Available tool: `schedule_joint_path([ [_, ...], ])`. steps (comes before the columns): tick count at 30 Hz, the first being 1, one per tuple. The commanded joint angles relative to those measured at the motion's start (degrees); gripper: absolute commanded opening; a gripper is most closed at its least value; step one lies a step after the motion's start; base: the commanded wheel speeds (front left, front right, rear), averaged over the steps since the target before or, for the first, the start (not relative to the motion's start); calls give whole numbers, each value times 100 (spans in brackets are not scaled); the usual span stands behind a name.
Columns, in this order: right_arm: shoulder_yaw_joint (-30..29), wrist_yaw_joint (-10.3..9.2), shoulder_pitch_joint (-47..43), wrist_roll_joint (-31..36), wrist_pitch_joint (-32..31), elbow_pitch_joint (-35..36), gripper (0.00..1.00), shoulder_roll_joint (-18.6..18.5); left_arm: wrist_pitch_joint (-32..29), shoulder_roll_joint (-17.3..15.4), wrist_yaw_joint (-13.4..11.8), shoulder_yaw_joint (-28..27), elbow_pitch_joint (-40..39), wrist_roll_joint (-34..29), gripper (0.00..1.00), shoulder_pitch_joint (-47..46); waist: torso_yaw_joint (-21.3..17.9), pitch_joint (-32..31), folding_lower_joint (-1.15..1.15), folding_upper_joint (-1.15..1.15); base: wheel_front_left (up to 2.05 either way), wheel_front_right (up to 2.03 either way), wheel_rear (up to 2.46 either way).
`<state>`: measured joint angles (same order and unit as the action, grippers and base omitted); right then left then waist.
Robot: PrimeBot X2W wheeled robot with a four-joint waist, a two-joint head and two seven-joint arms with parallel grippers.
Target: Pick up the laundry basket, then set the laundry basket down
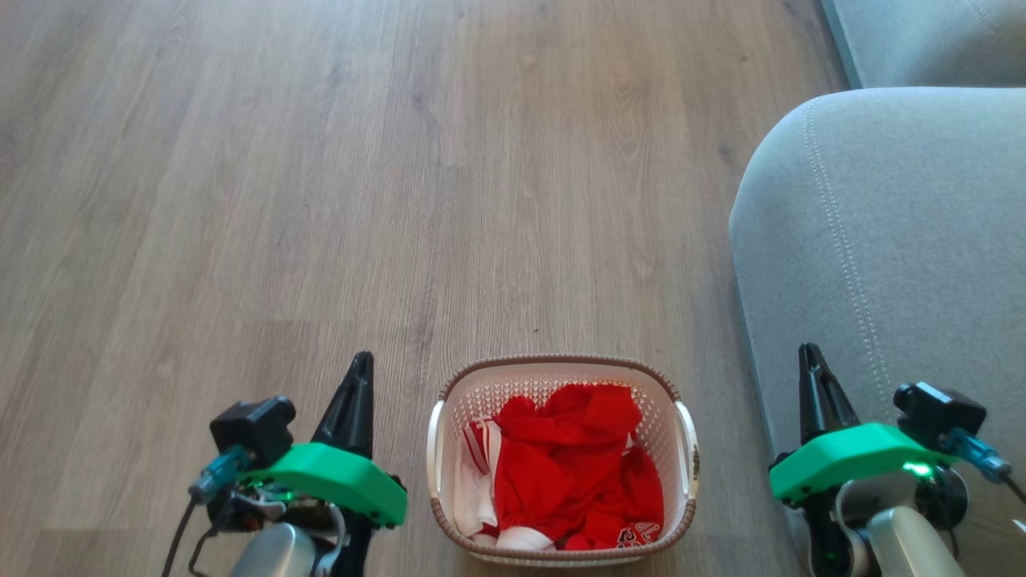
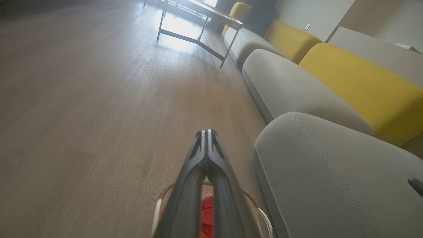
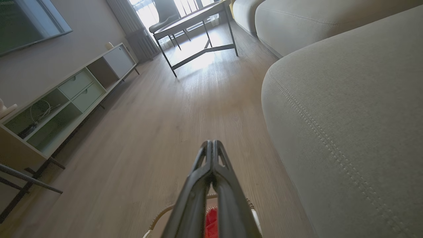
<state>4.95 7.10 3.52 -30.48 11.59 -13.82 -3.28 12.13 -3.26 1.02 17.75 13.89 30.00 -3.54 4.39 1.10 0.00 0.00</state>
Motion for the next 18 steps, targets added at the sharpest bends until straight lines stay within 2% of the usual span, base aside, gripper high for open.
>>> schedule_joint_path([
  [1, -55, 7, 275, -159, -34, 169, 0, -43, -24, -37, 24, -138, -157, 156, 0, -278, -6, -1, 0, 0, 0, 0, 0],
  [18, -181, 11, 270, -1123, -273, 142, 0, -61, -255, -73, 121, -425, -134, 1147, 0, -274, -72, -15, 0, 0, 0, 0, 0],
])
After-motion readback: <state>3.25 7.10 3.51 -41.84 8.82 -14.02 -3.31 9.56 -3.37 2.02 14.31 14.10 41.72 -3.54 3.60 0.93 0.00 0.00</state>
